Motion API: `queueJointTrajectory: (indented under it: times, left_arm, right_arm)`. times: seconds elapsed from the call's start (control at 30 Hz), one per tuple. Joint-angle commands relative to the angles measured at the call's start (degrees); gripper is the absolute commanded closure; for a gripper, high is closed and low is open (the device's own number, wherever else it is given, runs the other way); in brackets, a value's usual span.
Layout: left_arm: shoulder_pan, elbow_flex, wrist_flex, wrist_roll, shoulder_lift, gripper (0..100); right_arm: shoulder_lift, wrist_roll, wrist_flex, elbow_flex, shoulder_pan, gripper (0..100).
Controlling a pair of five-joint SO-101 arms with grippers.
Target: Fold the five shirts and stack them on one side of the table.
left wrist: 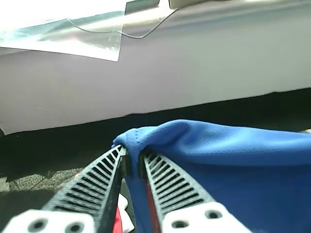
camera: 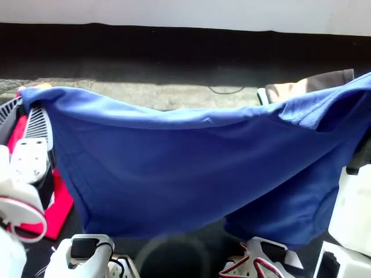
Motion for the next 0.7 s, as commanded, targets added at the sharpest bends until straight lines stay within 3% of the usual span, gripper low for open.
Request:
queueJointTrajectory:
  times: [0.0, 0.33, 0.5, 0.67]
  left_arm:
    - [0.5, 0.3, 0.0, 0.1, 0.1, 99]
    - [0.5, 23.7, -0.9, 0.0, 0.4, 99]
    - [0.5, 35.5, -7.4, 0.0, 0.4, 99]
    - [-1.0, 42.6, -18.0, -0.1, 1.1, 99]
  right_arm:
    - [-1.0, -0.4, -1.3, 2.8, 0.6, 99.3]
    - [0.0, -0.4, -2.1, 20.0, -0.3, 99.3]
    - [0.0, -0.3, -7.1, 37.8, -5.4, 99.3]
    - [0.0, 1.9, -19.8, 55.4, -8.6, 99.3]
